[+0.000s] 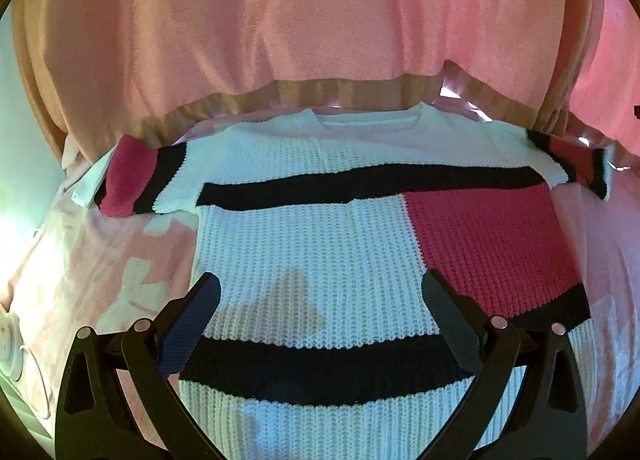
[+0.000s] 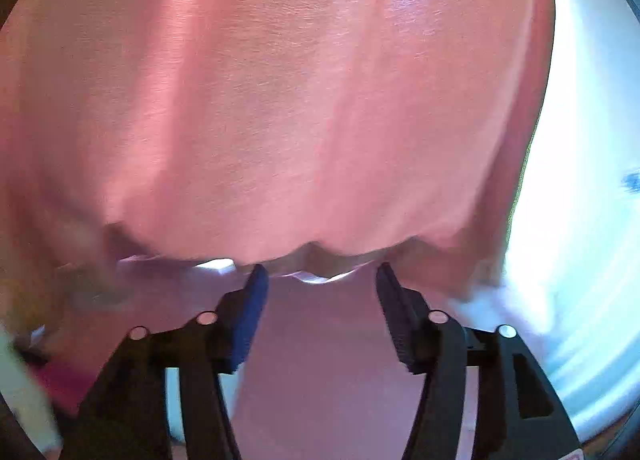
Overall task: Fold small clothes
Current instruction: 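Carry the held sleeve across the sweater body with the right tool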
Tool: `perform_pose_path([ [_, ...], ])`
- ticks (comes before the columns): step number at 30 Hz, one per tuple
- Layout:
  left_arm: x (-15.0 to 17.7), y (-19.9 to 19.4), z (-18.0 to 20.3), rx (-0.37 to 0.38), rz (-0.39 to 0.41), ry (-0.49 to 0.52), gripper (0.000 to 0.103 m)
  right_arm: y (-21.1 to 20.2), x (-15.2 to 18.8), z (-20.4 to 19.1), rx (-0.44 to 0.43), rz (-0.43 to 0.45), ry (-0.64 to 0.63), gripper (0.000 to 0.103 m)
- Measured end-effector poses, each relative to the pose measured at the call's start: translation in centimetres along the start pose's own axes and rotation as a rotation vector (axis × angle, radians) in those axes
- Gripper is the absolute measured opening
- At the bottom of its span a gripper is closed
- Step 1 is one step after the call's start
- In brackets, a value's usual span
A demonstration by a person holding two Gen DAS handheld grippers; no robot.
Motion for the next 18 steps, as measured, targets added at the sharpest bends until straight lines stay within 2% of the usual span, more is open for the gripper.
perform_pose_path([
  [2,0.0,0.1,0.4,-0.001,0.006,0.010,0.098,0.9,4.3,-1.5,-0.110,-0.061,-0.045,0.068],
  [4,0.0,0.2,0.8,0.005,0.006,0.020,0.098,2.9,7.5,-2.8,-0.167,-0.137,-0.078,0.067],
  [6,0.1,0.3,1.2,0.009,0.009,0.027,0.098,5.3,9.2,-3.7,-0.163,-0.175,-0.093,0.067],
  [7,0.2,0.3,1.5,0.012,0.009,0.034,0.098,6.5,9.2,-3.2,-0.161,-0.188,-0.076,0.067],
  [11,0.5,0.5,2.3,0.008,0.014,0.056,0.098,12.1,7.0,-1.4,-0.280,-0.271,0.155,0.067],
  [14,0.5,0.9,2.6,0.003,0.023,0.072,0.098,16.3,6.4,-2.6,-0.347,-0.368,0.182,0.064],
  [15,0.4,1.1,2.8,0.003,0.026,0.078,0.098,16.7,6.5,-3.4,-0.362,-0.390,0.171,0.050],
  [16,0.4,1.2,2.9,0.002,0.026,0.079,0.098,17.2,6.7,-4.3,-0.395,-0.410,0.156,0.028],
  [18,0.4,1.8,3.1,0.002,0.027,0.090,0.098,16.4,6.0,-5.1,-0.428,-0.390,0.141,0.012],
])
Point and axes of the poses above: each gripper's, at about its wrist camera, not at the fingertips, and y roughly the way its jaws point, z to its right, x to its underside, the point moved 5 cm from there along y, roughly the way its jaws point, and after that the axes turned 11 degrees about -z, right-handed, at the moved point
